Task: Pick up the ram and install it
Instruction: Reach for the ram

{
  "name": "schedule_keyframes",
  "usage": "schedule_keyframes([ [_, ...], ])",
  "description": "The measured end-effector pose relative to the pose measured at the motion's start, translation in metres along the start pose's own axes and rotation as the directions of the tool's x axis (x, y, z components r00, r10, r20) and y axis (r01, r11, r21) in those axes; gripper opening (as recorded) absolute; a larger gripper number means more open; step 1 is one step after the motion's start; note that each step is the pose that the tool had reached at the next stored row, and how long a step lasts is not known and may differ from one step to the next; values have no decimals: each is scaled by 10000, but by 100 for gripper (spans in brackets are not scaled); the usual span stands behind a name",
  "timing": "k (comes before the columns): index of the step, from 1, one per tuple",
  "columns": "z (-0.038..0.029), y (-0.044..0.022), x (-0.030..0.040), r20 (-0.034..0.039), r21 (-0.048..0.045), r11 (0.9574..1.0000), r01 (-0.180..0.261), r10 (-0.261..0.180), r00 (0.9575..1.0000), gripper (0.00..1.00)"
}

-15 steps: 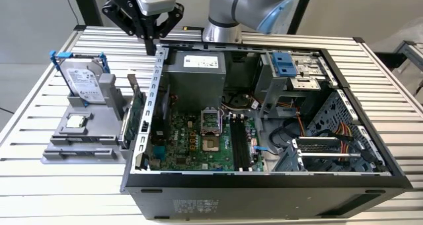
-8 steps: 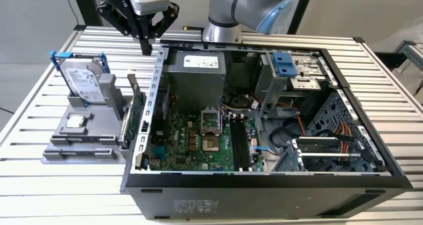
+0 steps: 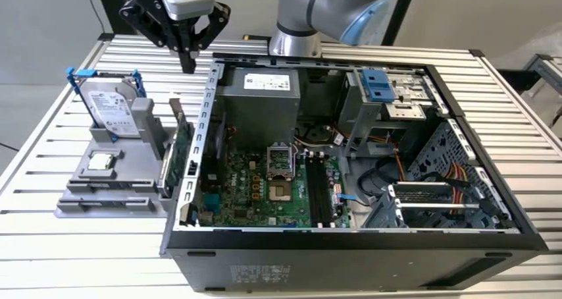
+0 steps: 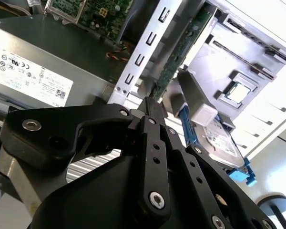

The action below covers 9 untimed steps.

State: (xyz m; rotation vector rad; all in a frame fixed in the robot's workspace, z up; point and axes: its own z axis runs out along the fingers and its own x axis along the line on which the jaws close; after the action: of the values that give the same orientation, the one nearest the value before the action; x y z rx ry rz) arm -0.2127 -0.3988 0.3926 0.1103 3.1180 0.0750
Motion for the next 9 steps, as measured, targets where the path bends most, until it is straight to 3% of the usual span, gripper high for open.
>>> schedule_keyframes([
  [9, -2, -7, 106, 0, 0, 10000, -1, 1, 10000, 0],
])
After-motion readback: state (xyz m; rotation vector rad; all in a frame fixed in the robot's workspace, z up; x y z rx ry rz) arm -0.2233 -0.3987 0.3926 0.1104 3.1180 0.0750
